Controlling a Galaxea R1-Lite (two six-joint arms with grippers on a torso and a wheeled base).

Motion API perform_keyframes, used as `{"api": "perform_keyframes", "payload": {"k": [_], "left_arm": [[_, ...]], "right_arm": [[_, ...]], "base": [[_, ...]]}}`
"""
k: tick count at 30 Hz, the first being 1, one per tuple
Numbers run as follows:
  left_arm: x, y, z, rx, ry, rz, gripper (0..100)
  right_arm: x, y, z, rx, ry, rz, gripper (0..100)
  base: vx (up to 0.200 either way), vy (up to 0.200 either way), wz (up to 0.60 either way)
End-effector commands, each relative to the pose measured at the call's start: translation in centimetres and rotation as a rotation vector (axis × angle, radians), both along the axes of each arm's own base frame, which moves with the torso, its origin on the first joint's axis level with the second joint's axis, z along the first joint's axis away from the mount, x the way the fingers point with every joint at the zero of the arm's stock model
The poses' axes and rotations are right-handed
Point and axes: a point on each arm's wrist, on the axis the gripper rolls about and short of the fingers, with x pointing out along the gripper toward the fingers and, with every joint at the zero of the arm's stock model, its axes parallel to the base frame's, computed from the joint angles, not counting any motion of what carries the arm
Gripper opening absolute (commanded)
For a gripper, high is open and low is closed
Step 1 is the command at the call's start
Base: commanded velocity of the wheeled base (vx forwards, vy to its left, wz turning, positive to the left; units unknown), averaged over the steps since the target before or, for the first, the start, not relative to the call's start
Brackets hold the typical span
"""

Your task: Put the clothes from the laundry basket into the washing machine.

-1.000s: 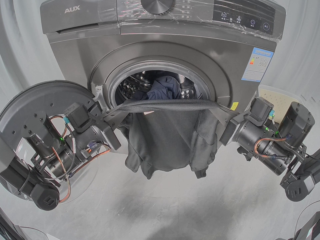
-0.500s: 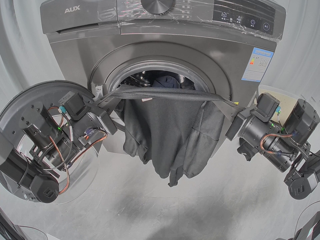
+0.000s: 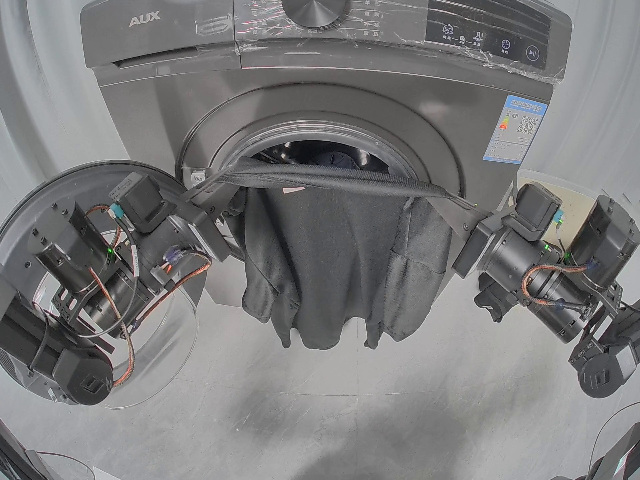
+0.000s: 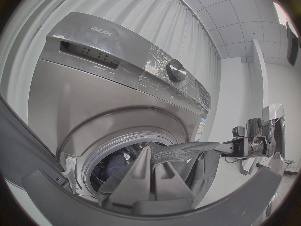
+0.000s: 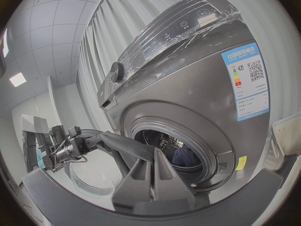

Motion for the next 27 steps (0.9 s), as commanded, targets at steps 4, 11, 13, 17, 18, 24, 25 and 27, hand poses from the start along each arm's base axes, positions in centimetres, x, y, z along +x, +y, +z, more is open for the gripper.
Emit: {"api": "perform_keyframes", "payload": {"k": [4,11,13,17,18,24,25,27], "left_arm": [[-0.6,-1.3,-0.6,0.011,0.021,-0.050,0],[-0.7,-5.2,-1.8,0.021,0.041,-0.164,0],[-0.4,-6.1,-1.8,0.017,0.038,-0.180,0],[0.4,-7.4,-1.5,-0.004,0.015,-0.182,0],[0.5,-7.5,-1.3,-0.008,0.009,-0.182,0],[0.8,-7.7,-0.5,-0.025,-0.021,-0.183,0],[0.7,-7.8,-0.4,-0.026,-0.022,-0.185,0],[0.4,-8.0,-0.2,-0.030,-0.029,-0.199,0]], "right_arm": [[-0.2,0.2,-0.6,-0.016,0.026,0.006,0],[-1.6,2.7,-4.8,-0.112,0.146,0.106,100],[-2.2,3.3,-6.2,-0.149,0.190,0.135,100],[-3.4,3.1,-9.9,-0.262,0.299,0.169,100],[-3.8,3.1,-10.5,-0.277,0.315,0.181,100],[-3.9,2.9,-12.1,-0.303,0.339,0.193,100],[-3.6,3.0,-12.2,-0.300,0.337,0.188,100],[-2.3,2.9,-12.4,-0.290,0.319,0.153,100]], "base": [[0.000,0.000,0.00],[0.000,0.000,0.00],[0.000,0.000,0.00],[0.000,0.000,0.00],[0.000,0.000,0.00],[0.000,0.000,0.00],[0.000,0.000,0.00],[0.000,0.000,0.00]]}}
